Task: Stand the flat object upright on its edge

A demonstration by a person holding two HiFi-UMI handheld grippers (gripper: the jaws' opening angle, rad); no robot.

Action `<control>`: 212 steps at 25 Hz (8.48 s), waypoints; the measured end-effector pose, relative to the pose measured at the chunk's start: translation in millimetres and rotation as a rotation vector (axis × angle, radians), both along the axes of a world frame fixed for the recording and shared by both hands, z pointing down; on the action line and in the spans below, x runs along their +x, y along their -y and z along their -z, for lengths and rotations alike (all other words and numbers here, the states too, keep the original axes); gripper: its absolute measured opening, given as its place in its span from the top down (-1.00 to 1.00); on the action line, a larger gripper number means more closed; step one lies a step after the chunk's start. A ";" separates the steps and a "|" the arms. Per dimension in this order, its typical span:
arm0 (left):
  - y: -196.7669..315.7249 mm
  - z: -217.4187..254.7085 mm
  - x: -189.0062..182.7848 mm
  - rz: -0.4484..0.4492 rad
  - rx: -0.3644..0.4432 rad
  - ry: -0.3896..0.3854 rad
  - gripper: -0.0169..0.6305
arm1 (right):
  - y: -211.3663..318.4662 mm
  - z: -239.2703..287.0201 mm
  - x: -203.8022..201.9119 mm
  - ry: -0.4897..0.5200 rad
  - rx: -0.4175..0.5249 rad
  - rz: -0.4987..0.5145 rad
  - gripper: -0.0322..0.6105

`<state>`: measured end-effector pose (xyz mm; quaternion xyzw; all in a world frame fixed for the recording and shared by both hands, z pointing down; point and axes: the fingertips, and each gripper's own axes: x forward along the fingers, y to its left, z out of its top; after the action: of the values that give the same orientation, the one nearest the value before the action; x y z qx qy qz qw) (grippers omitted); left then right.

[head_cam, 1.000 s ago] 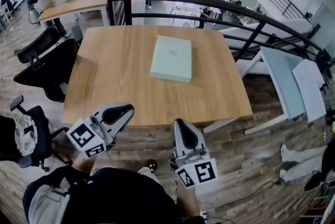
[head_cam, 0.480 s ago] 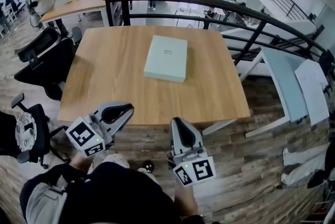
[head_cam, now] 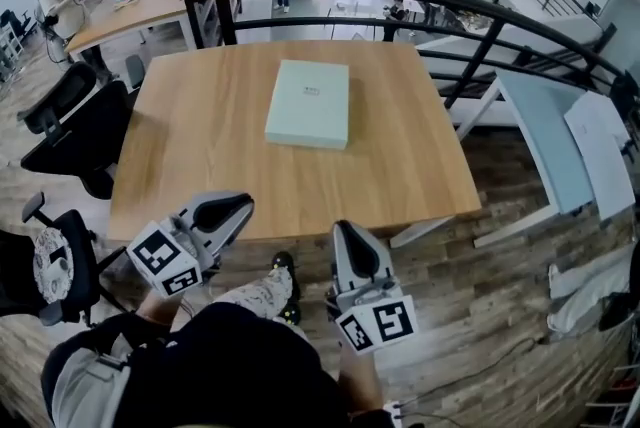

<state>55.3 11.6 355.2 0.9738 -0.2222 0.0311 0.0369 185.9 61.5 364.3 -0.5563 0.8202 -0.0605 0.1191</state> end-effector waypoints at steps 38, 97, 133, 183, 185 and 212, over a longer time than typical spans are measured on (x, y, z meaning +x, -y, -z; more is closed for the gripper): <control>216.2 -5.4 23.0 0.153 -0.009 -0.068 0.84 | 214.2 8.2 45.7 -0.111 -0.055 0.087 0.81; 435.9 -102.4 40.1 0.345 -0.156 0.055 0.53 | 466.8 -101.0 102.1 -0.216 -0.272 0.106 0.80; 529.7 -254.0 67.2 0.315 -0.563 0.153 0.08 | 540.6 -253.1 129.4 -0.088 -0.648 0.118 0.22; 462.1 -132.7 68.6 0.336 -0.341 0.135 0.14 | 479.6 -132.6 135.7 -0.043 -0.427 0.043 0.33; 459.2 -124.7 68.9 0.338 -0.328 0.119 0.15 | 476.9 -125.4 136.5 -0.040 -0.409 0.043 0.33; 448.5 -82.8 63.5 0.378 -0.193 0.068 0.15 | 474.4 -83.4 132.8 -0.076 -0.293 0.020 0.34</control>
<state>118.9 -436.9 438.0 0.9052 -0.3979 0.0774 0.1276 318.7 -412.9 447.7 -0.5615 0.8119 -0.1597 0.0051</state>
